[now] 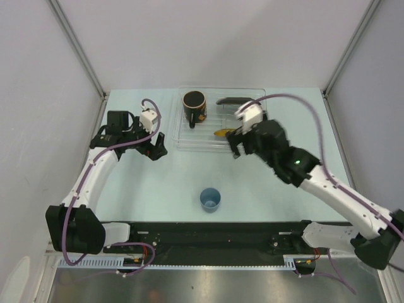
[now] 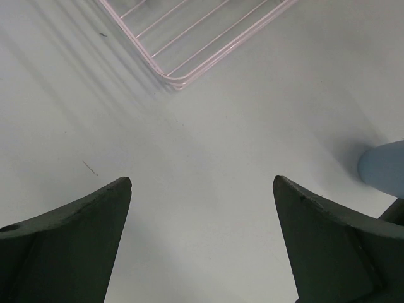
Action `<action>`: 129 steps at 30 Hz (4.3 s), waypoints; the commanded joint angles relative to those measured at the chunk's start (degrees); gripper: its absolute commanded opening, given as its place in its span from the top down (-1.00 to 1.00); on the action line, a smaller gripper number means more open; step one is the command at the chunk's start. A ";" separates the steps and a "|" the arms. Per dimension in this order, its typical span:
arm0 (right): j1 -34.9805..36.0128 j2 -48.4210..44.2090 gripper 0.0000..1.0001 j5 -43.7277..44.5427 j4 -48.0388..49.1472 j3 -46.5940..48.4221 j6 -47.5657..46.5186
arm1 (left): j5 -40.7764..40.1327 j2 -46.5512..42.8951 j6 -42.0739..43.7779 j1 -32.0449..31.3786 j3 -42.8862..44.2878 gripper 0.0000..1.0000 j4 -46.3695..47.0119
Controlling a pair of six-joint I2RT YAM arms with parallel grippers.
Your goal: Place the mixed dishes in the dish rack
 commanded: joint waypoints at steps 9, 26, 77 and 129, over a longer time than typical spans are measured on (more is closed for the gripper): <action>9.34 0.52 -0.80 -20.31 -8.85 -0.01 26.67 | -0.88 -4.24 1.60 0.21 0.97 -0.99 -2.22; 19.38 13.96 -0.73 -20.76 -13.33 0.87 28.95 | -1.58 -6.00 1.08 0.21 0.18 -1.00 -2.13; -9.80 8.07 1.00 -65.67 63.65 -2.82 72.63 | 53.18 -5.64 -87.61 7.59 3.87 -1.00 56.14; -6.90 27.15 0.97 -60.92 89.86 -0.63 87.58 | 46.67 -5.56 -63.27 -1.90 5.89 0.95 31.45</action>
